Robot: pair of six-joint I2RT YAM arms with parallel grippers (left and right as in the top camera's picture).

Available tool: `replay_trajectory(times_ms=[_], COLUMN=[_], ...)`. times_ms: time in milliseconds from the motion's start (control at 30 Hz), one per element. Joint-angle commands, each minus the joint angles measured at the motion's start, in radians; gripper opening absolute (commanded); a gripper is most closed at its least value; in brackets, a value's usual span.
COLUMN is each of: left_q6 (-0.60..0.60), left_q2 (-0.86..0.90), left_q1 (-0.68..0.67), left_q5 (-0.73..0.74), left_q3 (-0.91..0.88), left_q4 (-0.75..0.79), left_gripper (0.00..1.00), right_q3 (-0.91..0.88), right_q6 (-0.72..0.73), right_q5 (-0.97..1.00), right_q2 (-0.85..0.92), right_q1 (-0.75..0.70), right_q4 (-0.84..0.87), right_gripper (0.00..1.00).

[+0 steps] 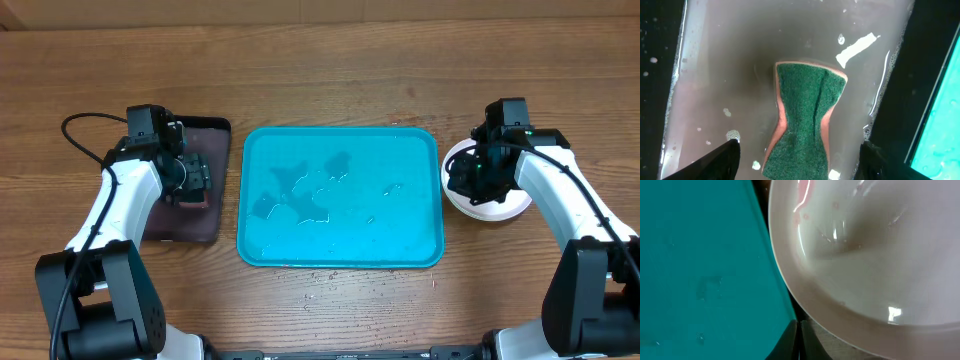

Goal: Clean dirty plates on tray and stack at the side
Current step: 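Release the plate and pull the right gripper back from the stack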

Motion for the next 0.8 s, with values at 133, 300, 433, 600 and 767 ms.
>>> replay_trajectory(times_ms=[133, 300, 433, 600, 767], left_q6=[-0.019, -0.019, -0.019, -0.019, -0.019], left_q2=[-0.024, -0.024, -0.024, -0.024, -0.024], left_q1=[0.003, 0.003, 0.003, 0.003, 0.003], left_q5=[-0.002, -0.002, -0.003, -0.003, -0.002], left_q3=[-0.009, -0.009, -0.009, -0.009, -0.009], left_q4=[0.0, 0.0, 0.0, 0.0, 0.0], left_gripper=[0.77, 0.77, 0.77, 0.77, 0.77], right_q3=[-0.018, -0.092, -0.172, -0.229, -0.24], right_q6=[-0.006, -0.014, -0.036, -0.056, -0.097], right_q5=[0.01, 0.01, 0.01, 0.009, -0.064], right_q2=[-0.018, -0.018, -0.018, -0.018, -0.018], right_q1=[0.005, 0.005, 0.005, 0.005, 0.016], right_q4=[-0.059, -0.003, 0.111, 0.229, 0.282], right_gripper=[0.04, 0.04, 0.04, 0.04, 0.04])
